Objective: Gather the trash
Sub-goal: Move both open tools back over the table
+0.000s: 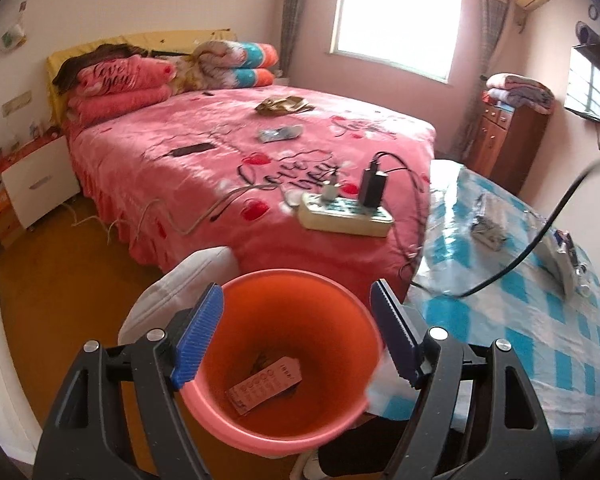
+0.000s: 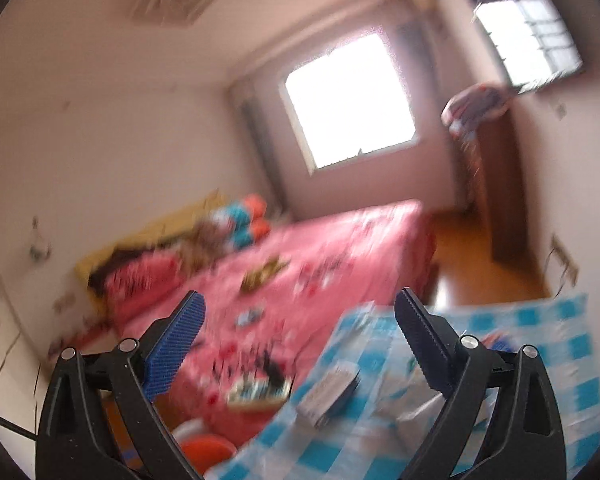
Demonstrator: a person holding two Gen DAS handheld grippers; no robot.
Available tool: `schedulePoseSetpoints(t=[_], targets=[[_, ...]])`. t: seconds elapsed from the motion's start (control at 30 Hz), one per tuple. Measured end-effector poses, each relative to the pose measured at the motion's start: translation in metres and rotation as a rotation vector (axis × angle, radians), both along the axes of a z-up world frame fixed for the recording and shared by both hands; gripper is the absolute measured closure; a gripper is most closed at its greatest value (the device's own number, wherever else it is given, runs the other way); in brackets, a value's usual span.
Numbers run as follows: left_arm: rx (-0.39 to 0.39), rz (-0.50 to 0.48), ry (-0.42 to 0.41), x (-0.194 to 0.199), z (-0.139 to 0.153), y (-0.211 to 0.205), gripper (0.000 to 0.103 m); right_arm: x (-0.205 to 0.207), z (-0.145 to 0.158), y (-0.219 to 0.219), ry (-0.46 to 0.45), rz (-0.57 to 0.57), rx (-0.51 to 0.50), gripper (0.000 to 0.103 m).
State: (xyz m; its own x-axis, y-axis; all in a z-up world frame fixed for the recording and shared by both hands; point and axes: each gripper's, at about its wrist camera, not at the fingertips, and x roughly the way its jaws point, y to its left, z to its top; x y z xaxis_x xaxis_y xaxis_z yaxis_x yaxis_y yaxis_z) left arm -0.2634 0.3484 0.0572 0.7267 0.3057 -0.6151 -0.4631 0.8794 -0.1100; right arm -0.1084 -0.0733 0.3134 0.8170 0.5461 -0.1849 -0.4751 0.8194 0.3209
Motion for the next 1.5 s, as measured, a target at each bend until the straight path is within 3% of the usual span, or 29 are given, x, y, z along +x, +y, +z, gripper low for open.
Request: schedulePoseSetpoints(t=[0.13,0.27,0.47,0.77,1.0,1.17,1.3,1.5], targets=[[0.004,-0.034,-0.017,0.0,0.007,-0.013,0.026,-0.029,0.04,-0.057,-0.102,-0.128,0.063,0.007],[0.007,-0.068,-0.03,0.001,0.012,-0.026,0.026,-0.054,0.055,-0.11,-0.155,-0.269,0.076,0.006],[0.022,-0.139,-0.034,0.005,0.016,-0.047,0.026,-0.074,0.037,-0.182,-0.141,-0.474,0.113,0.005],[0.048,-0.205,-0.031,0.011,0.021,-0.072,0.026,-0.109,0.015,-0.273,-0.118,-0.67,0.192,0.005],[0.066,-0.255,0.008,0.027,0.012,-0.094,0.026,-0.145,0.019,-0.313,-0.151,-0.758,0.235,0.005],[0.066,-0.257,0.04,0.034,0.003,-0.101,0.026,-0.156,0.013,-0.318,-0.149,-0.804,0.19,0.005],[0.073,-0.258,0.048,0.039,0.005,-0.105,0.026,-0.148,-0.018,-0.314,-0.074,-0.743,0.149,0.005],[0.115,-0.299,0.01,0.06,0.029,-0.119,0.026,-0.093,-0.097,-0.269,0.12,-0.633,-0.108,0.005]])
